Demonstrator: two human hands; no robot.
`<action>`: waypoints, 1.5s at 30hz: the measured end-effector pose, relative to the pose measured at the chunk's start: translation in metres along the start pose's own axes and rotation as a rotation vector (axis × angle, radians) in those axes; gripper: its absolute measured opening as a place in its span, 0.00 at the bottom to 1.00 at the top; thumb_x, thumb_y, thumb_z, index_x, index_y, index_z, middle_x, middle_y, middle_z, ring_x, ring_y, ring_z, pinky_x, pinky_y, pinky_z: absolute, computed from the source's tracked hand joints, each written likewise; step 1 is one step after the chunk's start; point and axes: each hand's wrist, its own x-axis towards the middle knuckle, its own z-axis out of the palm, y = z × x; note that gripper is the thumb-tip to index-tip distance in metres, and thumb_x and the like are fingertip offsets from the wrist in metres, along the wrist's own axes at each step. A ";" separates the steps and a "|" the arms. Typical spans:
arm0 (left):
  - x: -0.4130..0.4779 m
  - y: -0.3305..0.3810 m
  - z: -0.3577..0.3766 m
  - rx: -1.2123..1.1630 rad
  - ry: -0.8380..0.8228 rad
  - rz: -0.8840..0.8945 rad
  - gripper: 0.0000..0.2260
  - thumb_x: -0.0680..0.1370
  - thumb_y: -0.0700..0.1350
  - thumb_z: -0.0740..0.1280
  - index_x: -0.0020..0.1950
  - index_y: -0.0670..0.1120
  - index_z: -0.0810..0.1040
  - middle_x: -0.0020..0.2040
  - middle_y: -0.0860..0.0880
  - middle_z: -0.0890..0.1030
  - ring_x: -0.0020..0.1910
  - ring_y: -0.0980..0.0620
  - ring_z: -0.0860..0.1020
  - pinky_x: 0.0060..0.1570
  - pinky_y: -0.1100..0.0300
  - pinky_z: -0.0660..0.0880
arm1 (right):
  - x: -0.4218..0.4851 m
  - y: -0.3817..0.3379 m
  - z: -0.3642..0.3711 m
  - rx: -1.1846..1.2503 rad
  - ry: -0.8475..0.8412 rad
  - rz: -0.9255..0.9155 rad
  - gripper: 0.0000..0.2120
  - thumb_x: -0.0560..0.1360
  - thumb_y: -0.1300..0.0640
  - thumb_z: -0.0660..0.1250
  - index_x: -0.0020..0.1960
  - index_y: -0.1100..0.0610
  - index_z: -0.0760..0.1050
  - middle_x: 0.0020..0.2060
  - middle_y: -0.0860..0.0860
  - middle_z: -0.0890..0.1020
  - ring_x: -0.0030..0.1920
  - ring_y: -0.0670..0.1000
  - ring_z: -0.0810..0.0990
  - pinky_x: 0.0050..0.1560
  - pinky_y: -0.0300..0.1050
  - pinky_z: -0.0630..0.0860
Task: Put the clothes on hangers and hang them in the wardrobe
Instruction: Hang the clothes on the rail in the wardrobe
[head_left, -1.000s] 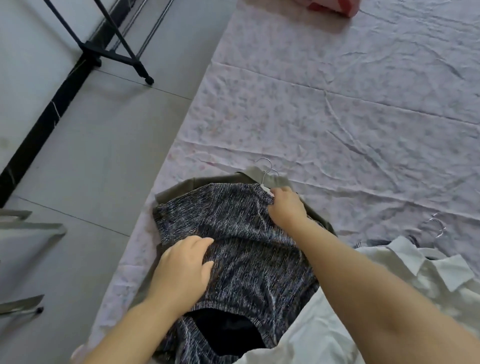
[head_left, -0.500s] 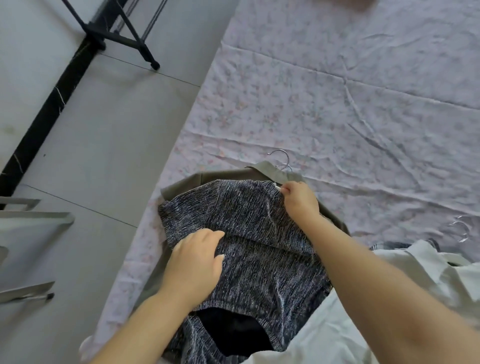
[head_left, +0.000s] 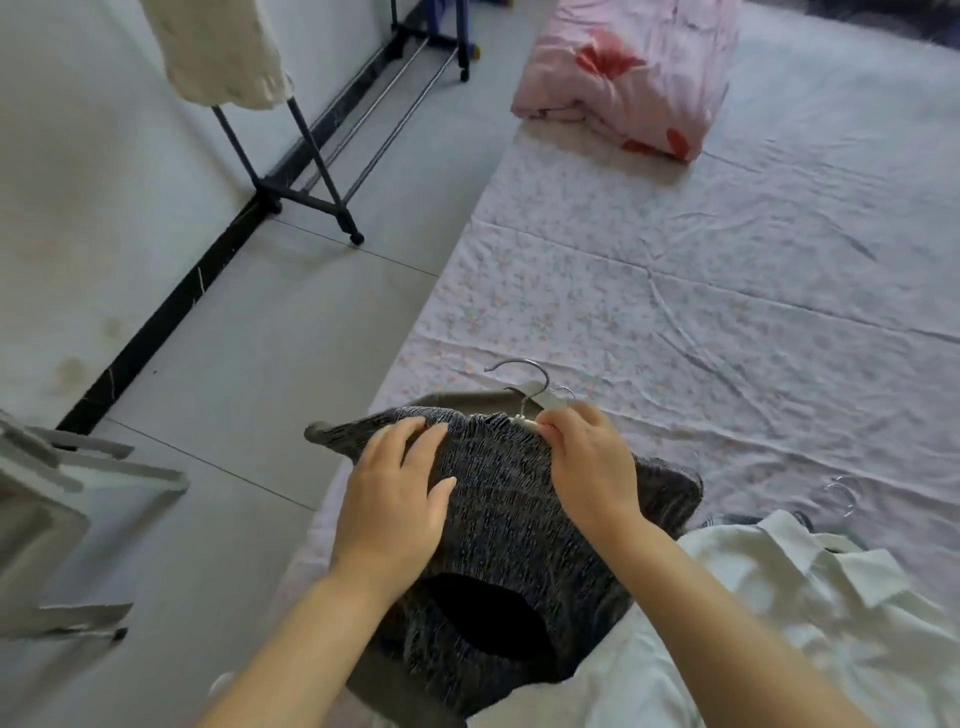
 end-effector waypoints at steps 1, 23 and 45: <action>-0.003 0.002 -0.014 0.020 0.041 0.017 0.22 0.73 0.44 0.70 0.66 0.42 0.72 0.64 0.43 0.72 0.65 0.43 0.69 0.66 0.50 0.63 | -0.005 -0.017 -0.011 0.013 0.025 -0.050 0.05 0.76 0.63 0.65 0.47 0.63 0.80 0.41 0.57 0.79 0.34 0.58 0.76 0.29 0.47 0.73; -0.308 -0.088 -0.267 0.053 0.761 -0.025 0.11 0.73 0.44 0.62 0.44 0.41 0.83 0.38 0.48 0.83 0.37 0.47 0.81 0.42 0.51 0.76 | -0.173 -0.366 -0.097 0.183 -0.102 -0.604 0.05 0.71 0.56 0.71 0.46 0.53 0.84 0.38 0.39 0.78 0.37 0.42 0.77 0.43 0.30 0.73; -0.690 -0.165 -0.368 0.436 1.120 -0.775 0.17 0.72 0.57 0.66 0.49 0.46 0.82 0.38 0.53 0.83 0.36 0.51 0.81 0.42 0.54 0.75 | -0.456 -0.664 0.005 0.484 -0.599 -1.249 0.04 0.71 0.59 0.72 0.43 0.52 0.84 0.34 0.43 0.80 0.34 0.39 0.76 0.36 0.34 0.72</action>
